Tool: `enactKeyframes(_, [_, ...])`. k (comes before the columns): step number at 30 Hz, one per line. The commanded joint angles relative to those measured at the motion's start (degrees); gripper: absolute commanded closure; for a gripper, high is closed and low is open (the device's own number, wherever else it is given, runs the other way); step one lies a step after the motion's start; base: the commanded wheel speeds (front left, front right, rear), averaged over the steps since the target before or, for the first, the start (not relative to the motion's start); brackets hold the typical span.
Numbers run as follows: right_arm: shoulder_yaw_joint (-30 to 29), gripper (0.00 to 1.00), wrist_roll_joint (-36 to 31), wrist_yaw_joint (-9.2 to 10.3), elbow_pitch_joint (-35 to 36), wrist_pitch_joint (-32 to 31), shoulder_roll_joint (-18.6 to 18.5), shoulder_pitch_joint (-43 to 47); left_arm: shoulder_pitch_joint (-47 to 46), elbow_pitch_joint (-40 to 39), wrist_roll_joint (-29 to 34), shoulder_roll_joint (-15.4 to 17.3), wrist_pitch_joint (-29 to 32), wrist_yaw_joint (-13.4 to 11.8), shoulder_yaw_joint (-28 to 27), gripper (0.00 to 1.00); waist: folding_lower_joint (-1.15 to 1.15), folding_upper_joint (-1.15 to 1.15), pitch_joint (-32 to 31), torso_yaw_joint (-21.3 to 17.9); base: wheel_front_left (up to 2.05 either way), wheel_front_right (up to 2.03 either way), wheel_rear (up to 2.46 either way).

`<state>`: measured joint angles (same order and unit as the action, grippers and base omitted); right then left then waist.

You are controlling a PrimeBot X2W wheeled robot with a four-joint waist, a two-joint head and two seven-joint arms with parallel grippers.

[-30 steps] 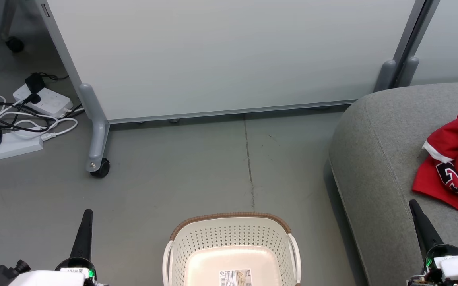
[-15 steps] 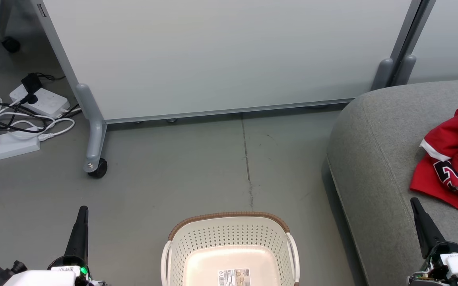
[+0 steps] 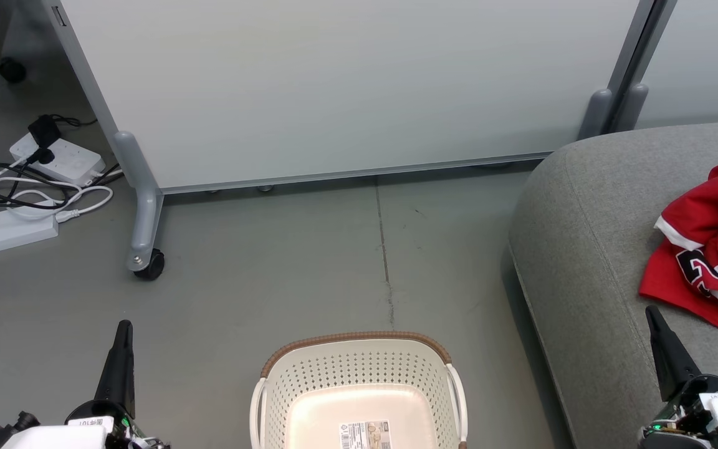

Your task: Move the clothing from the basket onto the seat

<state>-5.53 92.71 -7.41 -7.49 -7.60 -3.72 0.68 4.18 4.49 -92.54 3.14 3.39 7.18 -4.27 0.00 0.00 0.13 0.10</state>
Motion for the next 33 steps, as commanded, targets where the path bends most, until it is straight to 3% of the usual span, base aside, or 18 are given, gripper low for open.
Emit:
enactKeyframes(1, [-0.33,1.0,1.01,-0.14,-0.12,-0.35,-0.14,-0.43,-1.14,-0.21,-0.86,0.13,0.23,0.49,-0.41,1.0,0.0,0.0,0.01,-0.04,0.0,0.0,0.0])
enactKeyframes(33, [-0.75,1.0,0.83,-0.14,-0.23,-0.86,0.26,-0.56,-1.15,-0.2,-1.01,-0.1,0.56,0.51,-0.72,1.0,0.0,0.0,0.03,-0.1,0.0,0.0,0.0])
